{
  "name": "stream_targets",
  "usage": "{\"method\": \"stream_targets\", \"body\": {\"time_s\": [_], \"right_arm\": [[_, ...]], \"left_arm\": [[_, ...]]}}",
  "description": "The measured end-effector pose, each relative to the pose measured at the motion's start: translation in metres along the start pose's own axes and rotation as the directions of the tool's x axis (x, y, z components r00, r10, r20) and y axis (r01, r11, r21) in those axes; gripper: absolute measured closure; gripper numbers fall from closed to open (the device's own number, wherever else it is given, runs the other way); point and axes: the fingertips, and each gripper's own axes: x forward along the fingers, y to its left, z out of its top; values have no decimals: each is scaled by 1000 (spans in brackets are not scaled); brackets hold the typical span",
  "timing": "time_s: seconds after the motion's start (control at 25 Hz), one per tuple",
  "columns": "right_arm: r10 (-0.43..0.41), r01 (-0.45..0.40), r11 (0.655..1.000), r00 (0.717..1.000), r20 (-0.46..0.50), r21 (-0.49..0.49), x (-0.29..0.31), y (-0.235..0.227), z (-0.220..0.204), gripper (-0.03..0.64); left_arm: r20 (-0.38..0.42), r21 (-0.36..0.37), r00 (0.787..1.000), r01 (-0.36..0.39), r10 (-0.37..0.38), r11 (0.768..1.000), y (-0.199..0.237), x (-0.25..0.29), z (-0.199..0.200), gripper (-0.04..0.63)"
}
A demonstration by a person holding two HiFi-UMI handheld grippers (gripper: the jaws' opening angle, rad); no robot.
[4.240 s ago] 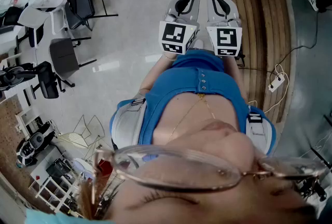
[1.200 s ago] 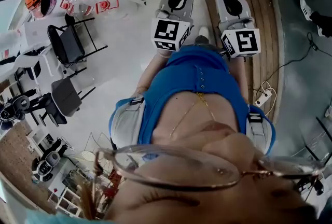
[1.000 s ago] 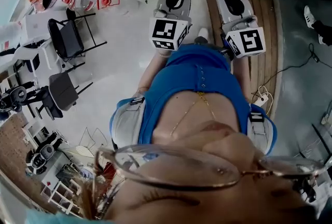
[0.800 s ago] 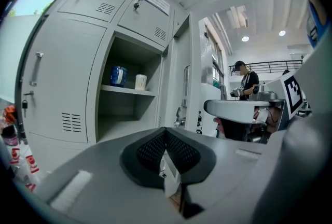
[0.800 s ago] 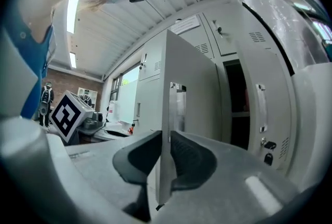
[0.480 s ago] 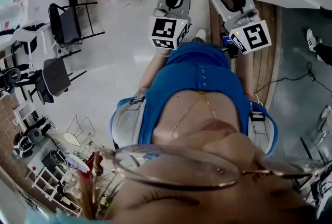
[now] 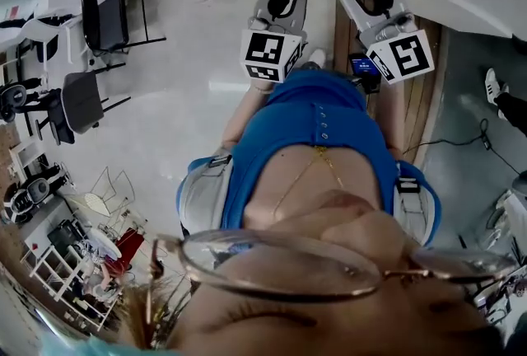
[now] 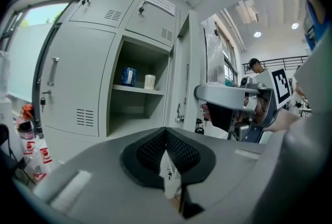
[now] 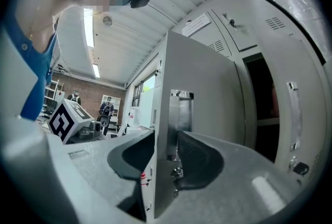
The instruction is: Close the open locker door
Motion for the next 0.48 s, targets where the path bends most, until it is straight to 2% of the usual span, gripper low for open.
{"method": "stream_targets", "body": {"time_s": [0.48], "right_arm": [[59,-60,998,998,20,16,9,1,-1,495]], "left_arm": [[12,-10,997,-72,73,997,4,-6,-1,595]]}}
